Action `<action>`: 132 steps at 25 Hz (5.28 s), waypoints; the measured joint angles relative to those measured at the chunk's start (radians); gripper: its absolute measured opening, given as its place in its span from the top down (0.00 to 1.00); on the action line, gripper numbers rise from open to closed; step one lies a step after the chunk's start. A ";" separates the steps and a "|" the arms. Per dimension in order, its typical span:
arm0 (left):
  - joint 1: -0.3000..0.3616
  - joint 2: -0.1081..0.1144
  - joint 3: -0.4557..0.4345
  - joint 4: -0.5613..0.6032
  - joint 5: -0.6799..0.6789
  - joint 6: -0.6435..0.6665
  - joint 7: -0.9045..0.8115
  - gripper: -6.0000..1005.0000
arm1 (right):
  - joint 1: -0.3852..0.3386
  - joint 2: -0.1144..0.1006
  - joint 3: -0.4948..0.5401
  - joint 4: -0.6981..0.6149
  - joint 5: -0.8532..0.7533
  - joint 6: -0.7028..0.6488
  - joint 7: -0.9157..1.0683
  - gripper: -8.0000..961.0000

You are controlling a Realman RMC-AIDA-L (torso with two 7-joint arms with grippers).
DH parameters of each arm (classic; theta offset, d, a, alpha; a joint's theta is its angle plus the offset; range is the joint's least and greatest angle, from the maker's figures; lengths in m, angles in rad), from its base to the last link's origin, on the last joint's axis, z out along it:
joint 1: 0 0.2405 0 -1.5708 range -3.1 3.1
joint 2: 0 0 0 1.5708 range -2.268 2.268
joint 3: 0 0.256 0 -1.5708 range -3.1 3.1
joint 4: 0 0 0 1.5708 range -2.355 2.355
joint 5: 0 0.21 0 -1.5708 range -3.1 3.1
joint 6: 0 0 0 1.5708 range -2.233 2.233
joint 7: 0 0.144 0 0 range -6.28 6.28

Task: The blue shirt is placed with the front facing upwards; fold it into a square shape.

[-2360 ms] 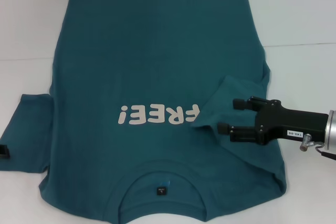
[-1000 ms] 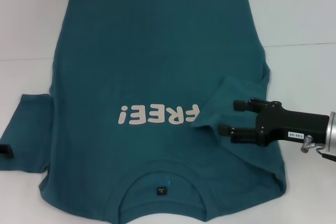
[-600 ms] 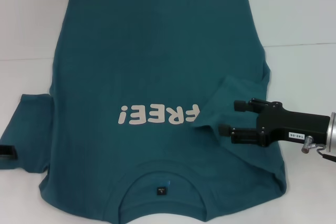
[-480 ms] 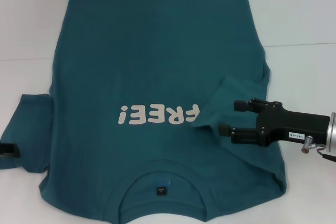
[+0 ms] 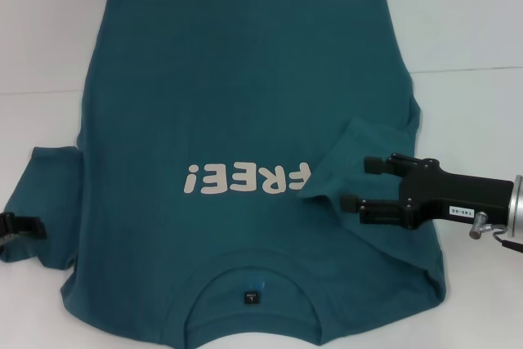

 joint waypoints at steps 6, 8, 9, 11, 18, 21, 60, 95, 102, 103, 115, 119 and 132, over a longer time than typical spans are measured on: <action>-0.002 0.002 0.000 -0.003 0.000 -0.006 0.000 0.25 | 0.000 0.000 0.000 0.000 -0.001 0.000 -0.001 0.01; -0.002 0.004 0.000 -0.003 0.000 -0.006 0.000 0.25 | 0.000 0.000 0.000 0.000 -0.001 0.000 -0.001 0.01; -0.002 0.005 0.000 -0.003 0.000 -0.006 0.000 0.25 | 0.000 0.000 0.000 0.000 -0.001 0.000 -0.001 0.01; -0.003 0.005 0.000 -0.003 0.000 -0.006 0.000 0.25 | 0.000 0.000 0.000 0.000 -0.001 0.000 -0.001 0.01; -0.004 0.015 -0.017 0.019 0.014 -0.004 0.001 0.25 | 0.000 0.000 0.000 0.000 0.000 0.000 0.002 0.01; -0.004 0.019 -0.034 0.023 0.032 -0.002 0.000 0.25 | 0.002 0.000 0.000 0.000 0.000 0.001 0.004 0.01; -0.006 0.018 -0.055 0.000 0.057 0.027 -0.014 0.25 | 0.009 0.000 0.000 0.000 -0.002 0.008 0.005 0.02; -0.030 0.022 -0.055 -0.029 0.060 0.029 -0.035 0.62 | 0.002 0.000 0.000 0.000 0.002 0.000 0.003 0.02; -0.029 0.022 -0.055 -0.029 0.062 0.030 -0.036 0.84 | 0.001 0.000 0.000 0.000 0.002 0.000 0.005 0.02; -0.029 0.022 -0.055 -0.029 0.062 0.030 -0.035 0.85 | 0.002 0.000 0.000 0.000 0.002 0.000 0.005 0.02; -0.030 0.022 -0.046 -0.029 0.061 0.030 -0.028 0.96 | 0.003 0.000 0.000 0.000 0.002 -0.002 0.006 0.02; -0.030 0.021 -0.041 -0.027 0.068 0.027 -0.027 0.96 | 0.003 0.000 0.000 0.000 0.002 -0.002 0.006 0.02; -0.064 0.013 -0.041 -0.046 0.034 0.020 -0.004 0.96 | 0.006 0.000 0.000 0.003 0.002 0.000 0.004 0.02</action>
